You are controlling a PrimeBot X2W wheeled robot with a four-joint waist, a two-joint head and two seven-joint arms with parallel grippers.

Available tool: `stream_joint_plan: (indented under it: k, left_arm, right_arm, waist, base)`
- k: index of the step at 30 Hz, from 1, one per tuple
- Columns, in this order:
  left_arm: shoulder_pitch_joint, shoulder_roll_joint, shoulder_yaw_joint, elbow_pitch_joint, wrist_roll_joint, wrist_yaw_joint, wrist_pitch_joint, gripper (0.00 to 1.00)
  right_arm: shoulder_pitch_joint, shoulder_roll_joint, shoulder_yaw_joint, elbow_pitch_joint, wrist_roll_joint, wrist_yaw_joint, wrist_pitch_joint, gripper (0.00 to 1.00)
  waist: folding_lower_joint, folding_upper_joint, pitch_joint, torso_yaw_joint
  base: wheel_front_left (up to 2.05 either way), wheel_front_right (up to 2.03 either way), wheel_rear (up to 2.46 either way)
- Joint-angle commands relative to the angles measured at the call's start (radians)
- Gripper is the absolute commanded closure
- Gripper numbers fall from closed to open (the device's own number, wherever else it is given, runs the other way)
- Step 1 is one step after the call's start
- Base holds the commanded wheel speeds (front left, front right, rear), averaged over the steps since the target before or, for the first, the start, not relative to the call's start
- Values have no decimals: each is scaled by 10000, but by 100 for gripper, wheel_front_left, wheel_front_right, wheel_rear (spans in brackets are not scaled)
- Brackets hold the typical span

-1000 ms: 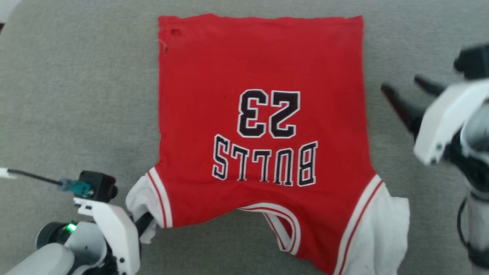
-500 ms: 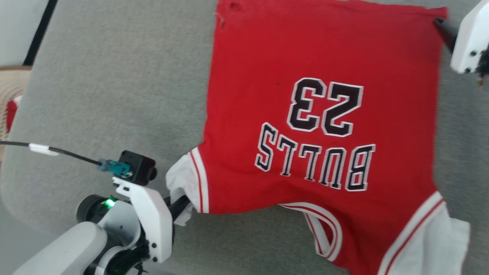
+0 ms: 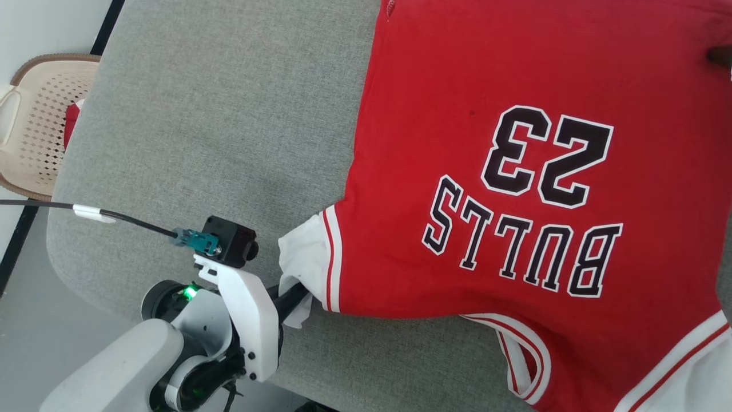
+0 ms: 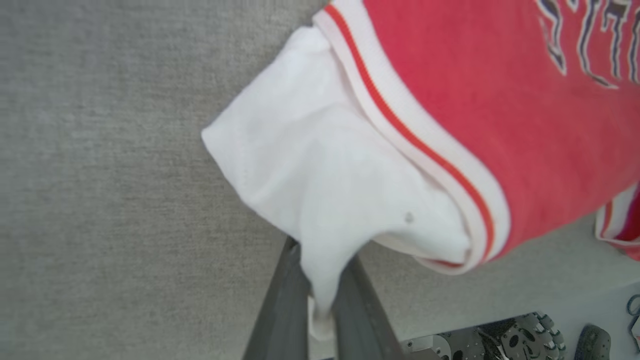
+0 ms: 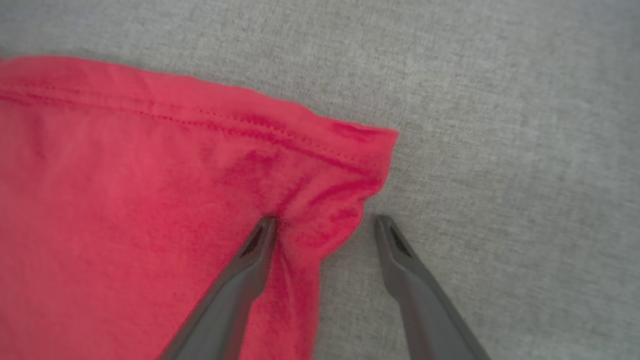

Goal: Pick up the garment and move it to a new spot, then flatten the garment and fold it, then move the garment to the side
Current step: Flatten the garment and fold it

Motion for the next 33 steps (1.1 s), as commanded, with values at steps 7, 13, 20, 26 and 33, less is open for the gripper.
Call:
stream_joint_plan:
  k: [7,13,20,26,33]
  left_arm:
    - [-71,190,215,216,-107,6,-192,100]
    - [146,704,536,131,-187,251,-297,100]
    - [440,1281,828,-69,-314,504,-318,100]
    - [807,1794,1044,-334,-474,757,-308,100]
    - [1078,2111,1159,-677,-603,1011,-276,100]
  right_arm:
    - [914,225,828,927,119,-1,83,100]
    - [1111,217,2479,-188,1642,-1,149,100]
    - [2270,-537,3942,-2375,3743,-4,708,100]
    - [4177,-1233,4221,-4911,5255,-3,1534,100]
    - [6834,-1387,3254,-7647,5912,-3,2768,100]
  waist:
    - [0,-1,-226,-591]
    - [0,-1,-642,-1575]
    - [0,-1,-1042,-2530]
    - [0,-1,-1375,-3241]
    - [0,-1,-1532,-3651]
  base:
    - [0,0,0]
    - [0,0,0]
    - [0,0,0]
    - [0,0,0]
    - [0,0,0]
